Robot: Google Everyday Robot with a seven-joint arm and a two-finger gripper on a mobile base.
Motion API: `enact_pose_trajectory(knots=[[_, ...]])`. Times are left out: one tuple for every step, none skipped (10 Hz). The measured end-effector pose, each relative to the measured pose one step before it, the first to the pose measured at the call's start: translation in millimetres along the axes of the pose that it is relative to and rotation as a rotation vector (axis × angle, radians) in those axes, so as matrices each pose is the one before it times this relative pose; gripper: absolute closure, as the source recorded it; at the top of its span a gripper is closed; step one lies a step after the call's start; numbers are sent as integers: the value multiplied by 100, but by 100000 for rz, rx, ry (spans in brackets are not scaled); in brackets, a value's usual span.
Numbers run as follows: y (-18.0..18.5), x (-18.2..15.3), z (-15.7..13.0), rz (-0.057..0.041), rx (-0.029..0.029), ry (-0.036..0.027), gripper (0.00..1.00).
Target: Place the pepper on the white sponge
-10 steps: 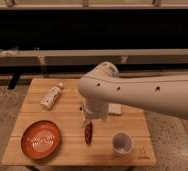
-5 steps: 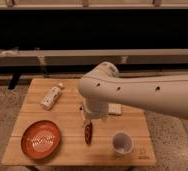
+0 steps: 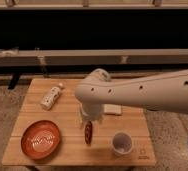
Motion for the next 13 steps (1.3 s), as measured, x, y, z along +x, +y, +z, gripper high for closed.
enact_pose_trajectory(knots=[[150, -339, 2229, -98, 71, 1299, 35], [226, -314, 1774, -270, 42, 1064, 35], [-35, -418, 2203, 555, 196, 1404, 35], [-59, -481, 1953, 633, 171, 1432, 35], [185, -594, 1185, -114, 150, 830, 35], [227, -564, 818, 305, -349, 889, 35], [-140, -516, 569, 538, -25, 526, 35], [-161, -381, 646, 298, 66, 1002, 35], [28, -261, 412, -101, 100, 690, 35], [-23, -453, 759, 8, 179, 1201, 35], [-200, -230, 329, 289, 207, 478, 35], [-196, -164, 403, 245, 248, 631, 35], [7, -273, 312, 11, 123, 495, 35]])
